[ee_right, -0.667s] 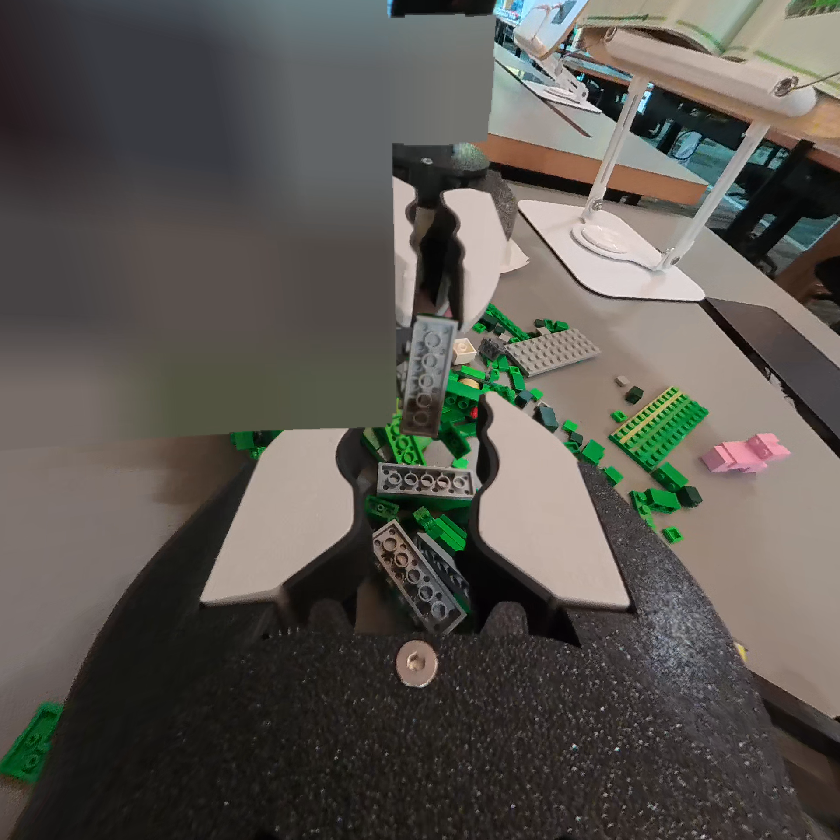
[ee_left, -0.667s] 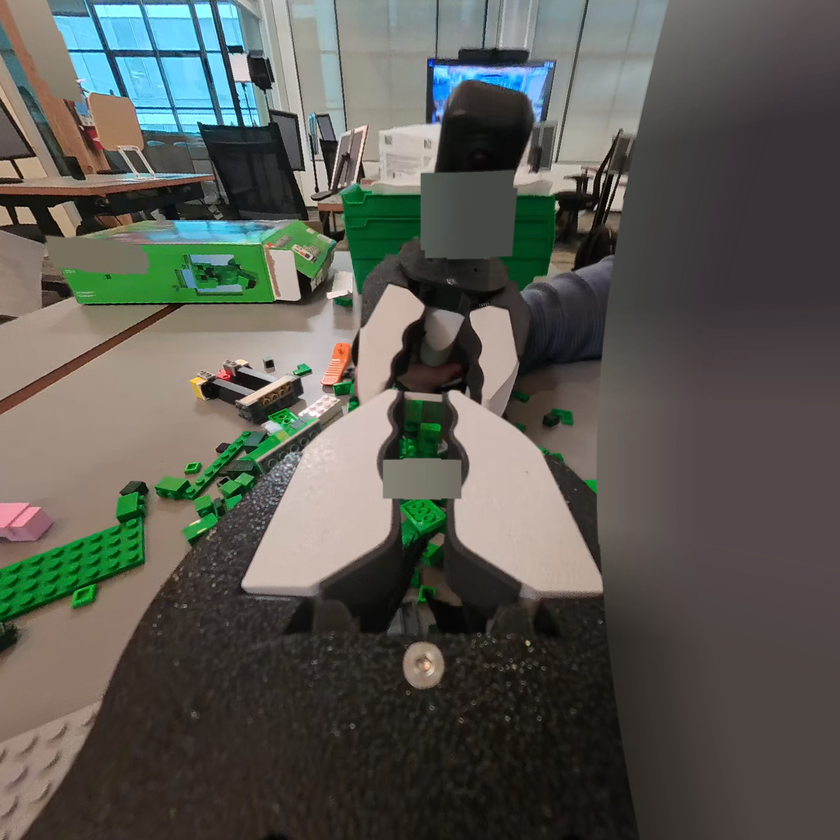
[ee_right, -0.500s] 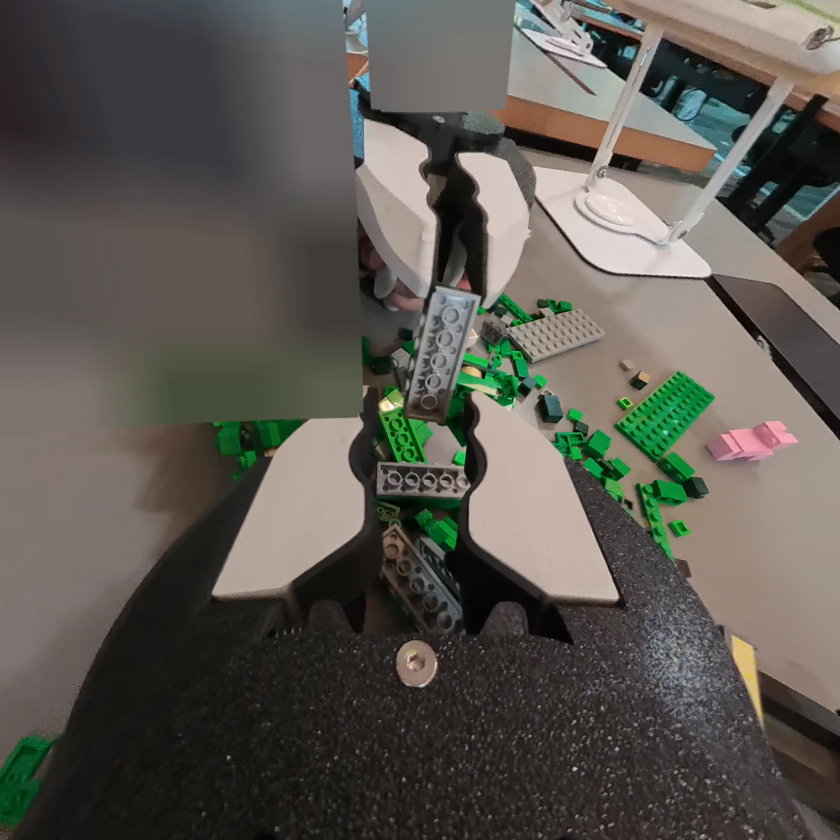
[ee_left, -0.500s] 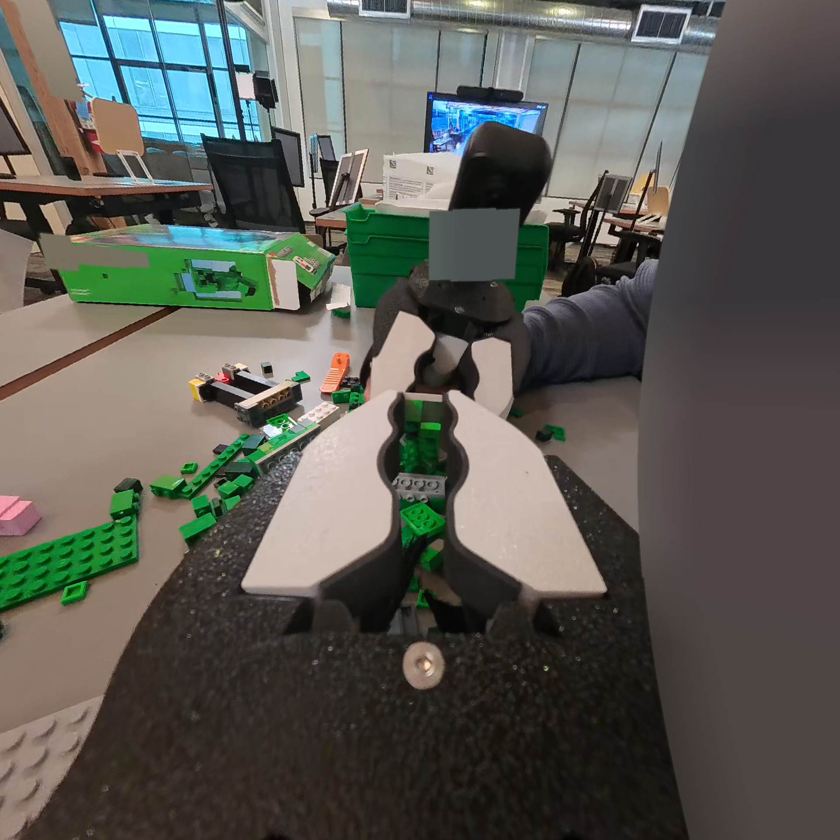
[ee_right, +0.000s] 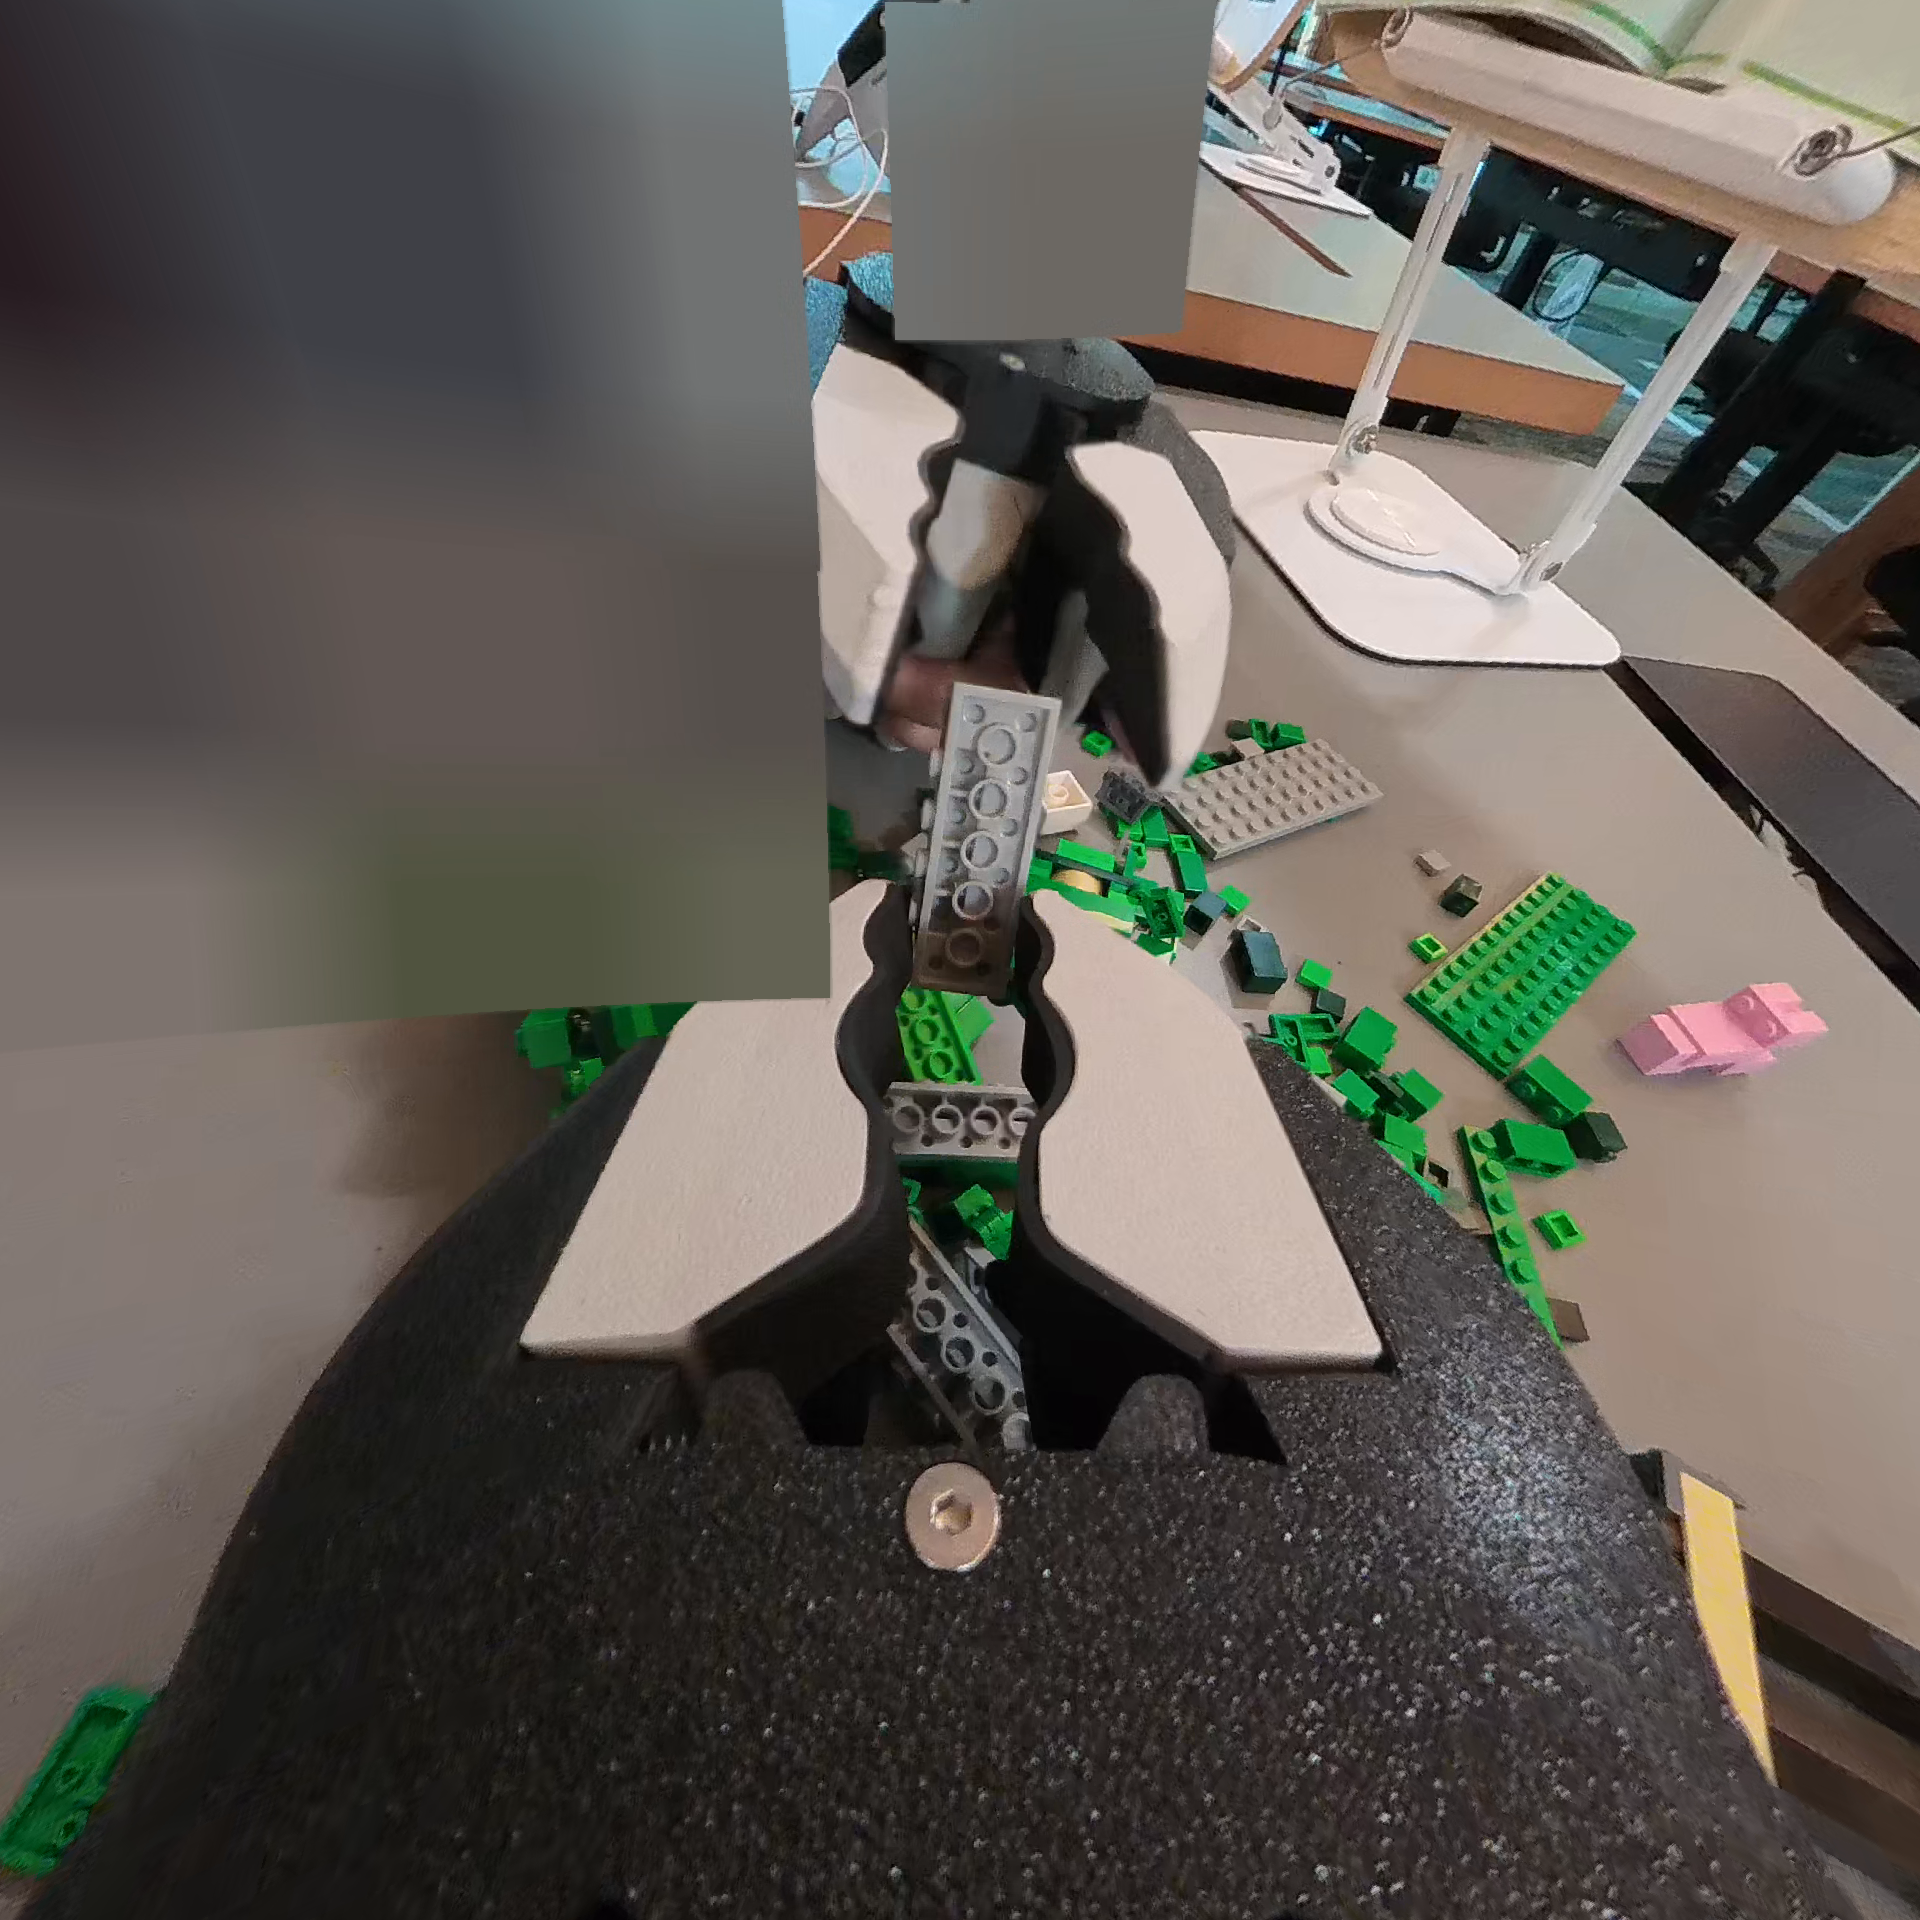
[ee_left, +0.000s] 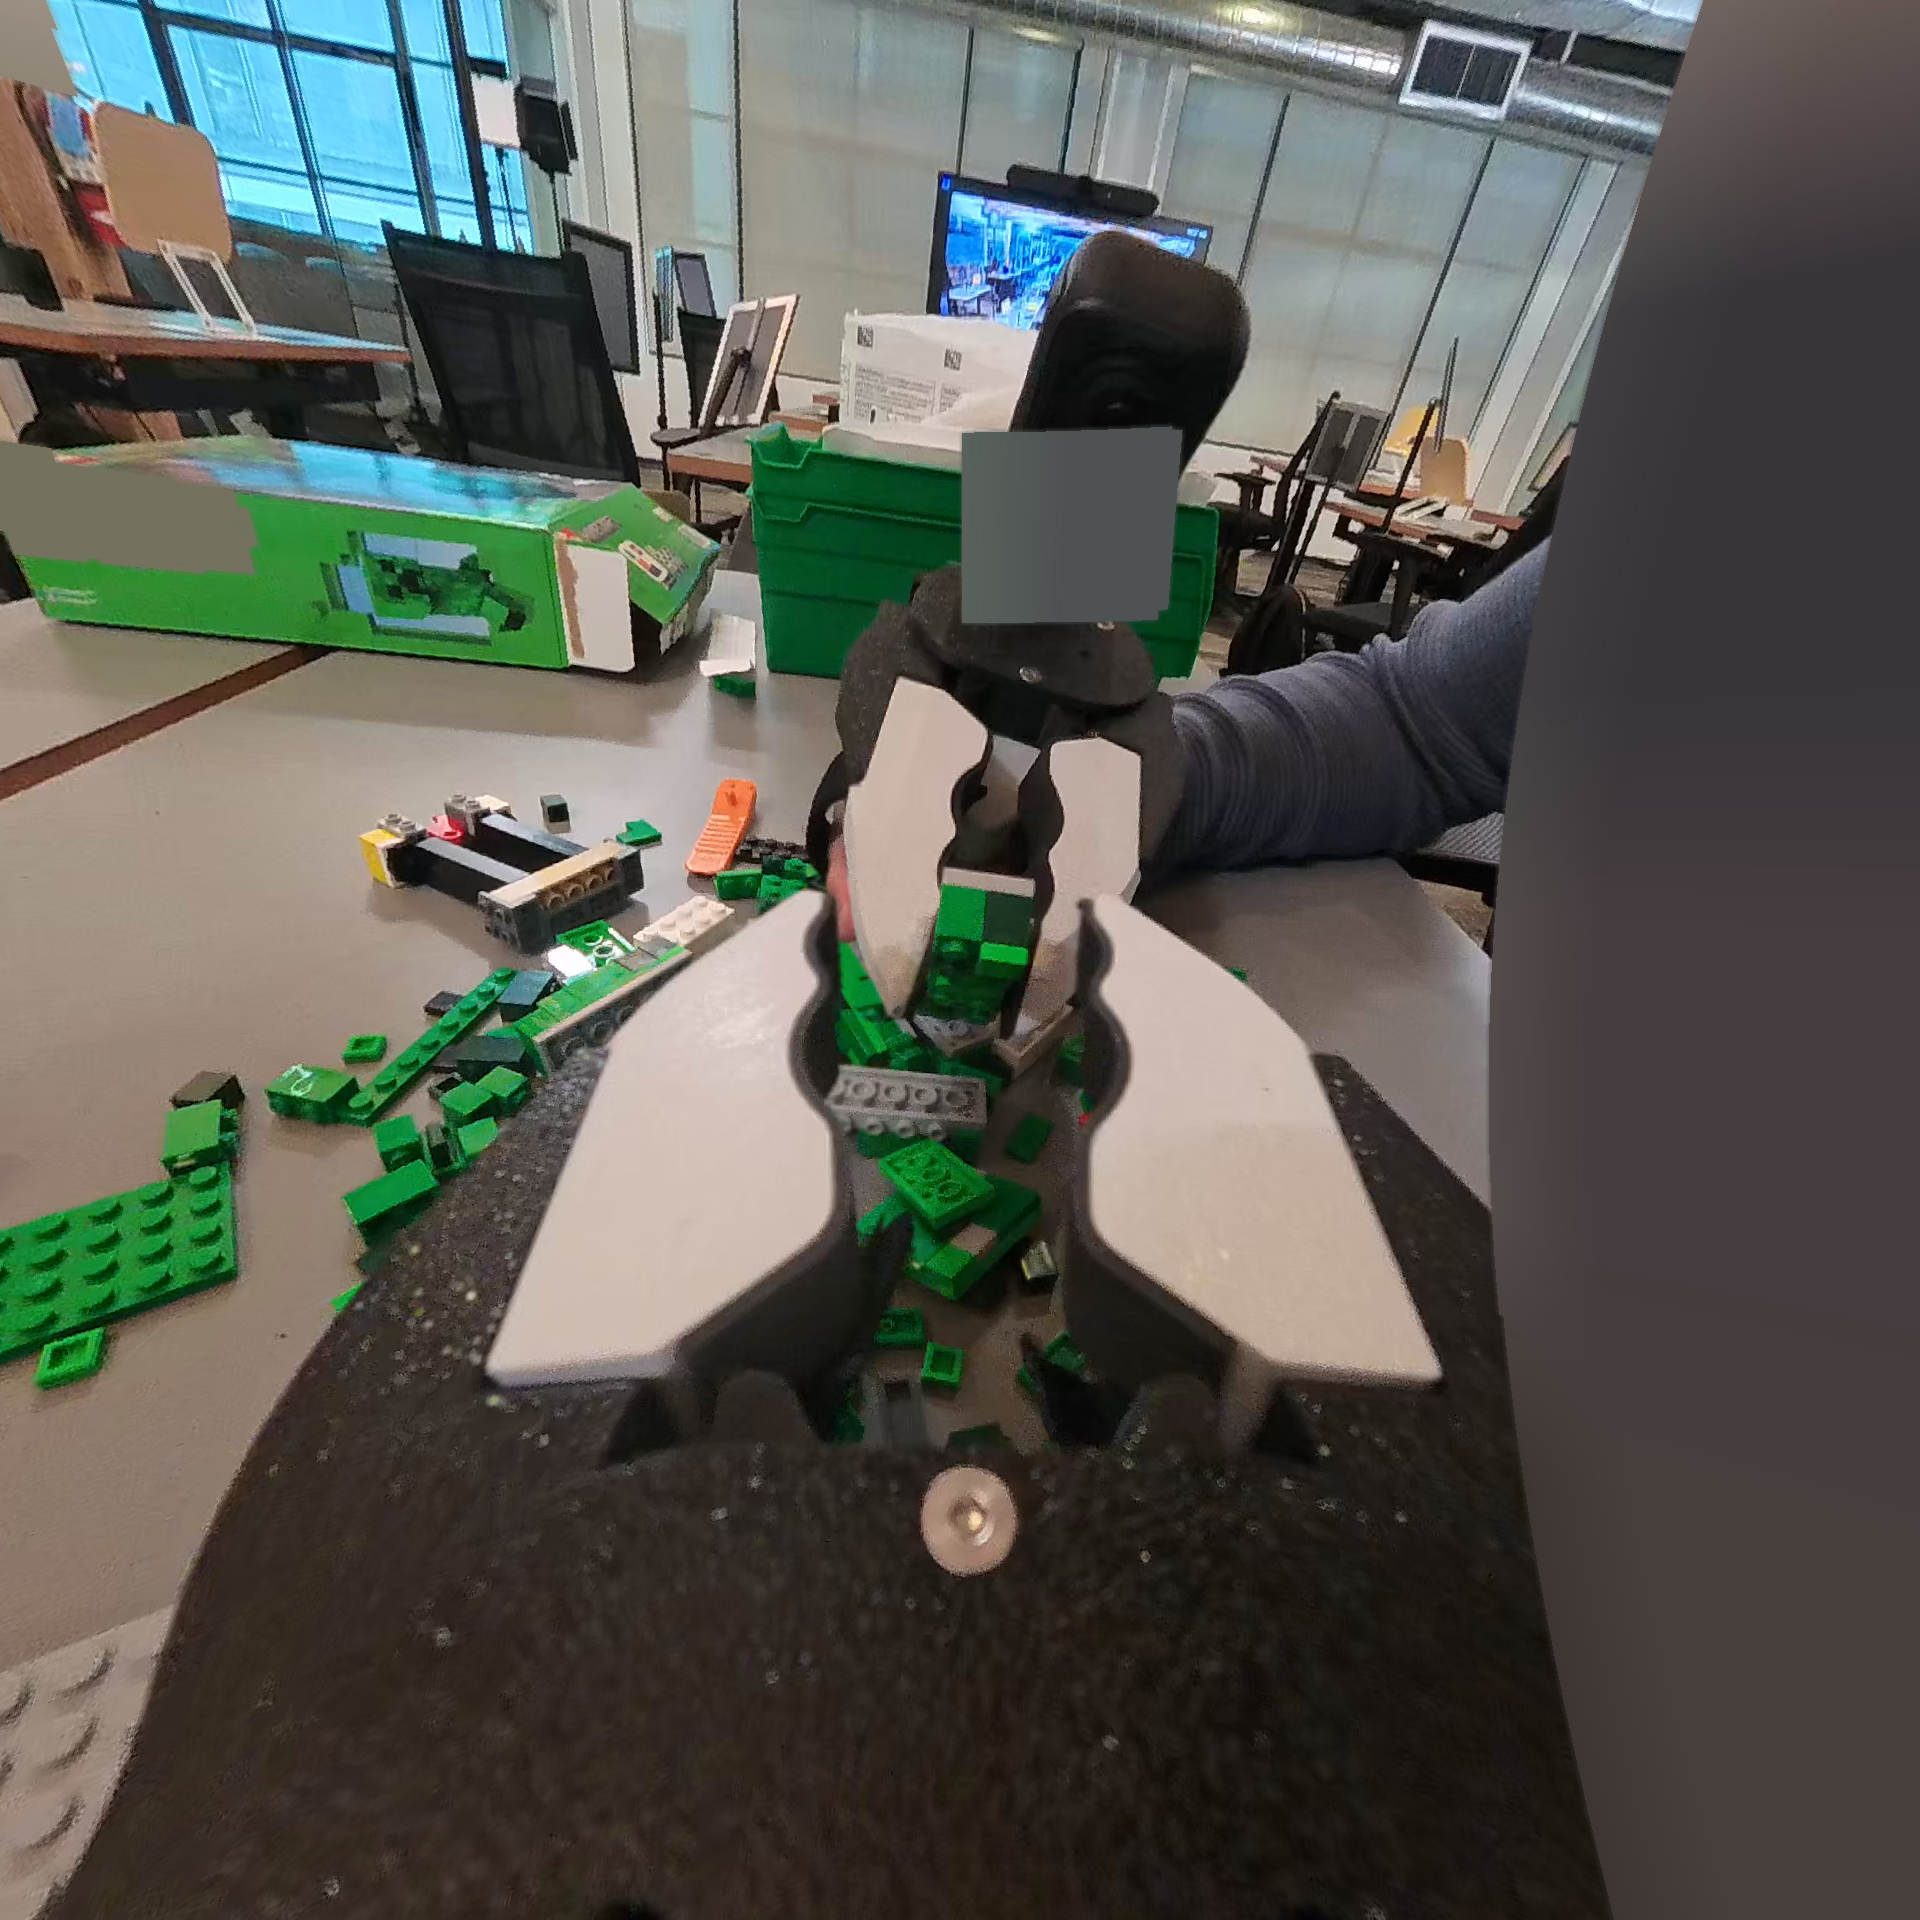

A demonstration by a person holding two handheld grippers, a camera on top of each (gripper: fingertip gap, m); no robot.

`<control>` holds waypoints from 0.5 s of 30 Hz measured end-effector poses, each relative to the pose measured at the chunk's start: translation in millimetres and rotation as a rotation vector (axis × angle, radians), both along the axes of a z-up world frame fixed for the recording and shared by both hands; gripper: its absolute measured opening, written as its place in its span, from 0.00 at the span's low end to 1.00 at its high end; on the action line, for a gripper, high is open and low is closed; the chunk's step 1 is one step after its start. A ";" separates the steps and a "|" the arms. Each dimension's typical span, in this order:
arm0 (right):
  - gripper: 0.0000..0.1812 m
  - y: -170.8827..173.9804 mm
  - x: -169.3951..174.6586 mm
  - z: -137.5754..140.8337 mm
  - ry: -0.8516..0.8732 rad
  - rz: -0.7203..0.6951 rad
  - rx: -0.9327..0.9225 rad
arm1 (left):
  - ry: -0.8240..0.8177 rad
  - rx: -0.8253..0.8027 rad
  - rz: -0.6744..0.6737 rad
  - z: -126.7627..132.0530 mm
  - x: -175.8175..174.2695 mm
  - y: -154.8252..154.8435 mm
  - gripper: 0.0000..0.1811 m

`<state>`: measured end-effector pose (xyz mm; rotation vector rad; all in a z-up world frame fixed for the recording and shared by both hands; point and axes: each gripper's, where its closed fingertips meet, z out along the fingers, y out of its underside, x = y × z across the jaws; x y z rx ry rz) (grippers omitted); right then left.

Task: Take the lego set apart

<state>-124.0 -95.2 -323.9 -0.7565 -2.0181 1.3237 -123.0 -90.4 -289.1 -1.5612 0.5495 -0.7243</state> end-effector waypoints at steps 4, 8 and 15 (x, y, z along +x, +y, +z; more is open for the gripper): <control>0.10 -2.3 1.1 -1.3 -0.003 0.015 0.003 | 0.033 0.006 -0.018 -2.1 4.4 -2.3 0.20; 0.10 -1.7 0.3 -2.4 0.000 0.010 0.007 | 0.048 0.000 -0.028 -3.9 6.3 -2.9 0.09; 0.13 -5.1 -4.8 -0.7 0.004 -0.022 -0.014 | 0.087 0.016 0.012 -5.7 6.0 -1.2 0.09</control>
